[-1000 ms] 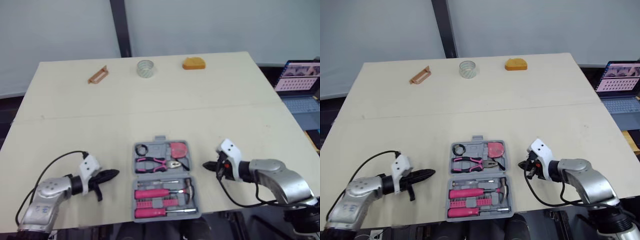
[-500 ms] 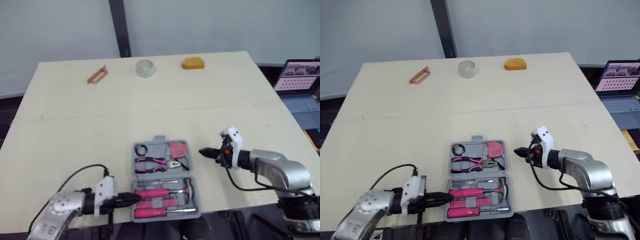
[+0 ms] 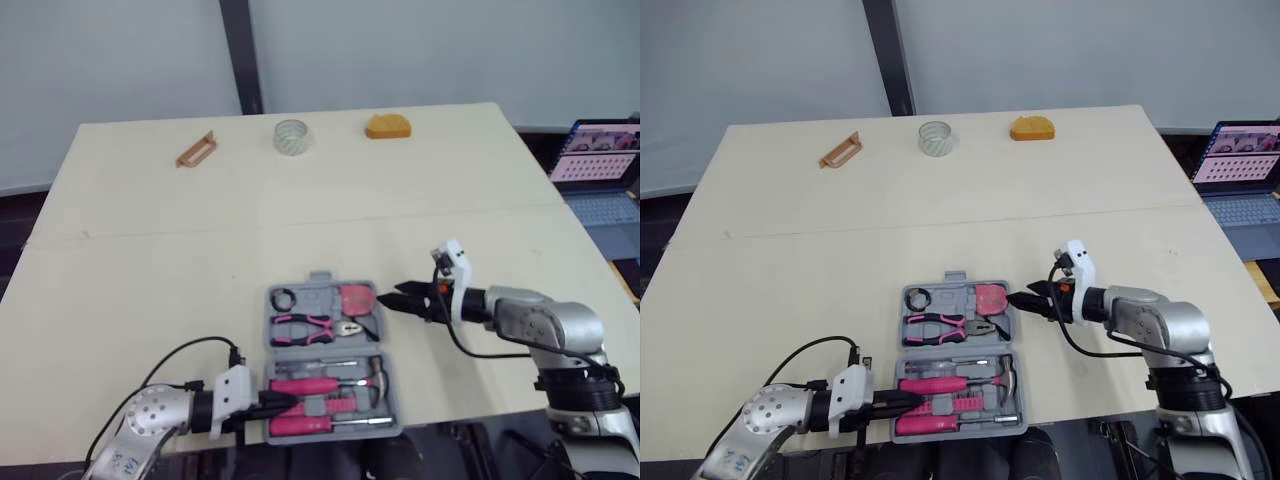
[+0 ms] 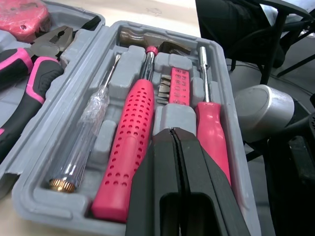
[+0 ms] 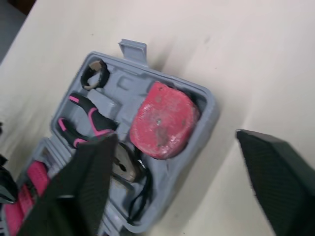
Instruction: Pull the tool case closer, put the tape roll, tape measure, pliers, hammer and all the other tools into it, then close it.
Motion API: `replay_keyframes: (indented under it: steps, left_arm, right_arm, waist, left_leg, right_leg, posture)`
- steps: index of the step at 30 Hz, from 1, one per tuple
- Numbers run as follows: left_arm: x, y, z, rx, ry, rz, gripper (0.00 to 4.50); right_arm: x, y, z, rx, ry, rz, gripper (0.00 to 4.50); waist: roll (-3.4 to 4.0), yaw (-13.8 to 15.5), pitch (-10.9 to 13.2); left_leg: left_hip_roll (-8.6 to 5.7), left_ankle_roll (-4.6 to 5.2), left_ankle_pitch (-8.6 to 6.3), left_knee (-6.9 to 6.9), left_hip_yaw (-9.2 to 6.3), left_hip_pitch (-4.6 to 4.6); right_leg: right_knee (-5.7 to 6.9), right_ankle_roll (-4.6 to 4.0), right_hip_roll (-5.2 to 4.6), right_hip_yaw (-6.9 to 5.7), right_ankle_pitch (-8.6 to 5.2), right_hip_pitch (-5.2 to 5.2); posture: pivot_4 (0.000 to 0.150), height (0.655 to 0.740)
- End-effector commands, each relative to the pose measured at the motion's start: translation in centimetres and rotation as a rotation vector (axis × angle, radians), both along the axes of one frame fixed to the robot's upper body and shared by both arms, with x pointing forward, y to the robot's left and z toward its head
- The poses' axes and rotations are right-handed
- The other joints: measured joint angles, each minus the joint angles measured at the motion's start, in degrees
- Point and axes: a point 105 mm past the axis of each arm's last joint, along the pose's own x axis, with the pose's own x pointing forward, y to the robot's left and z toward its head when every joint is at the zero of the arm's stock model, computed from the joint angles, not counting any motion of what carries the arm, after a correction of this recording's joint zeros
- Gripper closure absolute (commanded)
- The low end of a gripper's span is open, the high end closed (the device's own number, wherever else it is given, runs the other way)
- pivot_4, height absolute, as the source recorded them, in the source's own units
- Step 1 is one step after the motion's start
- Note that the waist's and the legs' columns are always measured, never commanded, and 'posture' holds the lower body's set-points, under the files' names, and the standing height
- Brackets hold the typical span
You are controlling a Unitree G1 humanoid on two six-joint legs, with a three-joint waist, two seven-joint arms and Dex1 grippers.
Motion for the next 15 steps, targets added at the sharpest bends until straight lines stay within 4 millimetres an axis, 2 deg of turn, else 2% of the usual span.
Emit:
replay_keyframes:
  steps: [1, 10, 15]
  left_arm:
    - [0.1, -0.3, -0.1, 0.001, -0.007, -0.004, 4.50]
    - [0.1, -0.1, -1.2, 0.045, 0.009, -0.009, 4.50]
    - [0.7, 0.3, -1.8, 0.089, -0.008, -0.009, 4.50]
  right_arm:
    - [0.5, -0.3, 0.6, 0.053, 0.042, -0.031, 0.02]
    - [2.5, 0.3, -0.7, 0.119, 0.164, -0.080, 0.02]
    - [3.2, 1.5, -1.3, 0.157, 0.201, -0.068, 0.02]
  waist:
    - [0.00, -0.01, 0.00]
    - [0.01, -0.26, 0.00]
    - [0.06, -0.45, -0.02]
  left_leg:
    - [0.00, 0.00, 0.00, 0.00, 0.00, 0.00]
    - [0.00, 0.00, 0.00, -0.04, 0.01, -0.01]
    - [0.00, 0.00, 0.00, -0.02, 0.02, 0.00]
  right_leg:
    - [0.00, 0.00, 0.00, 0.00, 0.00, 0.00]
    - [0.00, 0.00, 0.00, 0.00, 0.00, -0.04]
    - [0.03, 0.00, 0.00, 0.00, 0.00, -0.04]
  posture:
    - [0.150, 0.7400]
    - [0.150, 0.7400]
    - [0.150, 0.7400]
